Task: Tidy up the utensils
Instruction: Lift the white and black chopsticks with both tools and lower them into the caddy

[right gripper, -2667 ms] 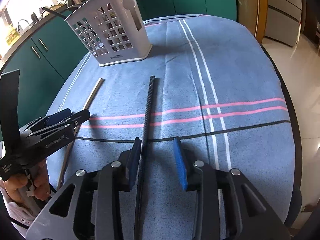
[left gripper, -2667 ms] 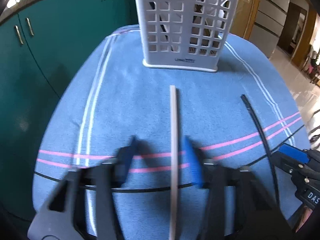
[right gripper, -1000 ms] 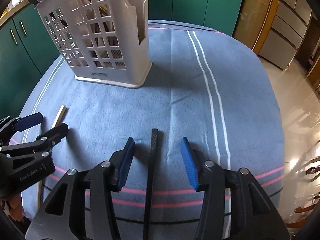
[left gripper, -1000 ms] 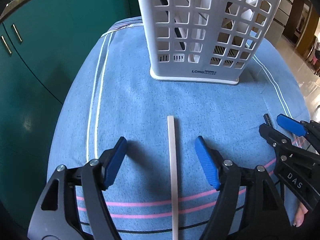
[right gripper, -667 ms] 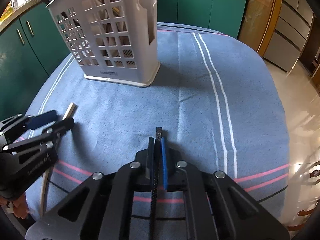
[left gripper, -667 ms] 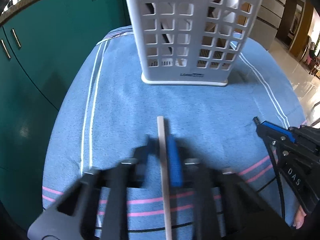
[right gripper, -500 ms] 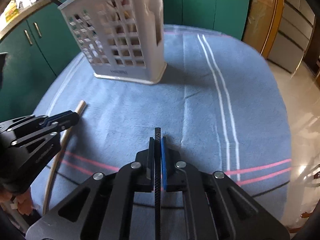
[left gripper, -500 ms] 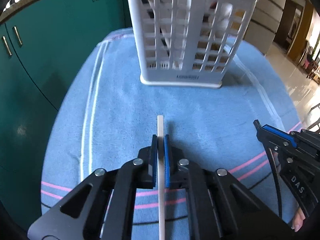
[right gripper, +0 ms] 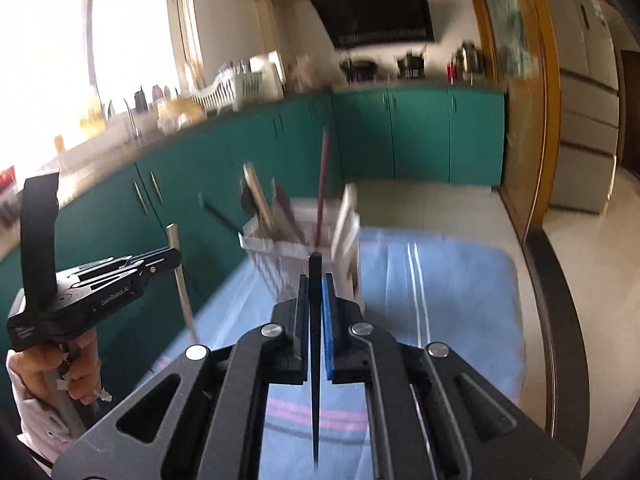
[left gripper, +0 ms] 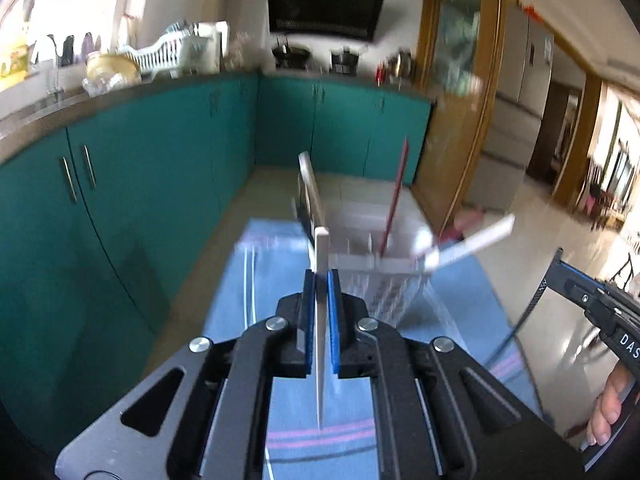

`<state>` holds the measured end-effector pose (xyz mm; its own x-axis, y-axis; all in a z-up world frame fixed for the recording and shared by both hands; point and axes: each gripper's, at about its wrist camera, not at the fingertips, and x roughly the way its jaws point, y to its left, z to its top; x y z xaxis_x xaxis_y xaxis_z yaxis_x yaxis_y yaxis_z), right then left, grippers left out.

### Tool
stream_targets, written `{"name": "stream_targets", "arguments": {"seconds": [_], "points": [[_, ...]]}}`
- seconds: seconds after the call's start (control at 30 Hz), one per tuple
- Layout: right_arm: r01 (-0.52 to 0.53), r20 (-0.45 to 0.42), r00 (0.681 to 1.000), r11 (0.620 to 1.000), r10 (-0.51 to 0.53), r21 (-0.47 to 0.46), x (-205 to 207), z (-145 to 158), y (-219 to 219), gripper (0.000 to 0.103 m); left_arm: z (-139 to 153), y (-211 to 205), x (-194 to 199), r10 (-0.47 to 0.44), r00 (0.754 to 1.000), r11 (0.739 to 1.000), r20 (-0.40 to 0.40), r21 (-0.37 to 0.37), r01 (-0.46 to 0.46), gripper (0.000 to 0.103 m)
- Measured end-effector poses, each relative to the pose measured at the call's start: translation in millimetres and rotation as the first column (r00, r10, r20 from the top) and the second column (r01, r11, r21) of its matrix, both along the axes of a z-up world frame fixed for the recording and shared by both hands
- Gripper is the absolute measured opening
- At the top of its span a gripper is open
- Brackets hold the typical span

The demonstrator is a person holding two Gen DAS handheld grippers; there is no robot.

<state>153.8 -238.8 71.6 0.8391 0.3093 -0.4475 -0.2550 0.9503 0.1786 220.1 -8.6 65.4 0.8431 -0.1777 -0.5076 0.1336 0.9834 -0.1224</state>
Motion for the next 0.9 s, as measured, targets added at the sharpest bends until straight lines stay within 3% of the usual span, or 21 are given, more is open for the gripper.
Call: {"name": "stream_targets", "arguments": {"seconds": [0.23, 0.47, 0.67, 0.9], "points": [[0.055, 0.189, 0.981, 0.998, -0.050, -0.022, 10, 76, 0, 0.007, 72, 17, -6, 0.053, 0.984, 0.996, 0.169, -0.073, -0.041, 0.006], [0.128, 0.284, 0.954, 0.988, -0.100, -0.081, 35, 113, 13, 0.007, 108, 28, 12, 0.057, 0.982, 0.987, 0.180, -0.156, -0.029, 0.006], [0.143, 0.356, 0.926, 0.989, -0.123, -0.030, 45, 123, 16, 0.007, 120, 40, 9, 0.099, 0.960, 0.962, 0.261, -0.273, -0.025, 0.006], [0.158, 0.417, 0.900, 0.987, -0.128, -0.037, 63, 122, 31, 0.007, 112, 35, 41, 0.199, 0.944, 0.954, 0.264, -0.272, -0.125, 0.006]]}}
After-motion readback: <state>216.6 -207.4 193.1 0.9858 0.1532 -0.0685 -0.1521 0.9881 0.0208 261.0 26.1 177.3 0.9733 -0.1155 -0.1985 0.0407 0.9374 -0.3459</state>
